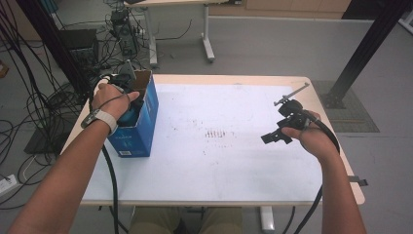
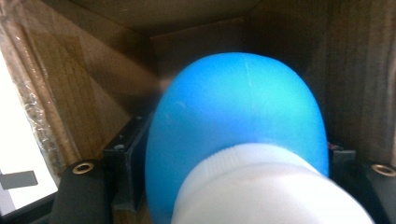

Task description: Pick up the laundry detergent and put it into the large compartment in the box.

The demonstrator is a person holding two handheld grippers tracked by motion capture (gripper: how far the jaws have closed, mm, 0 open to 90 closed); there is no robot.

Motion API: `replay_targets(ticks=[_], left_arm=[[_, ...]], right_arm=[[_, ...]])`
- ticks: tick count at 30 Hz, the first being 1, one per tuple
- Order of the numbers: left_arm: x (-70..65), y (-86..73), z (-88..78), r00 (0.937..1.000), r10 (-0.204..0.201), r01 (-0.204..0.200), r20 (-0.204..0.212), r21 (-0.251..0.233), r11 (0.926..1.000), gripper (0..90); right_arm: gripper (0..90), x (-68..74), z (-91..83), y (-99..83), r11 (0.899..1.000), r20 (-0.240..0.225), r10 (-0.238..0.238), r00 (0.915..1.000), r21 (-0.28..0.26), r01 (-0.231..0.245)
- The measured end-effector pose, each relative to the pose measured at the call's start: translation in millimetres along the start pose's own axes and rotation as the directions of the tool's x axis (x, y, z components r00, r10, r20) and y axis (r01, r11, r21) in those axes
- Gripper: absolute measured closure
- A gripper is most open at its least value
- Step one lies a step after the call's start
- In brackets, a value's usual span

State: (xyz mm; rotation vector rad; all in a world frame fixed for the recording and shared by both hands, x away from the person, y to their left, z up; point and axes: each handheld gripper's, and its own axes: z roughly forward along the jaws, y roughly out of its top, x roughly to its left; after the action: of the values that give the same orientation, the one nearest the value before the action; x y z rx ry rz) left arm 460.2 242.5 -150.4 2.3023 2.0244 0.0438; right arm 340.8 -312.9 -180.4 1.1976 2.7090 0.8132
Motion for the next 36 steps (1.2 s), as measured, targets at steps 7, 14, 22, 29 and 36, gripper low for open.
replay_targets(ticks=[7, 14, 22, 29, 36], left_arm=[[0.9, -0.9, -2.0, 1.0, 0.0, 0.0, 0.005, -0.002, 1.0, 28.7], [6.6, -4.3, -6.8, 0.9995, 0.003, -0.003, 0.03, -0.015, 0.9999, 28.7], [10.0, -7.9, -17.3, 0.999, 0.017, -0.016, 0.042, -0.029, 0.9995, 28.1], [9.3, -9.6, -35.7, 0.9989, 0.024, -0.022, 0.039, -0.048, 0.9986, 12.9], [7.3, -11.5, -51.4, 0.997, 0.074, -0.072, 0.024, -0.069, 0.995, 8.4]], right_arm=[[7.1, 0.8, -0.6, 0.7, 1.0, -0.001, -0.003, 1.0, -0.002, 0.003], [7.1, 1.8, -1.9, 1.4, 1.0, 0.001, -0.004, 1.0, -0.001, 0.004], [7.1, 4.2, -2.1, 3.9, 1.0, 0.002, -0.014, 0.9999, 0.001, 0.014], [7.1, 6.7, -2.8, 4.9, 1.0, 0.003, -0.019, 0.9998, 0.002, 0.019], [7.1, 7.6, -3.5, 4.2, 1.0, 0.003, -0.02, 0.9998, 0.002, 0.02]])
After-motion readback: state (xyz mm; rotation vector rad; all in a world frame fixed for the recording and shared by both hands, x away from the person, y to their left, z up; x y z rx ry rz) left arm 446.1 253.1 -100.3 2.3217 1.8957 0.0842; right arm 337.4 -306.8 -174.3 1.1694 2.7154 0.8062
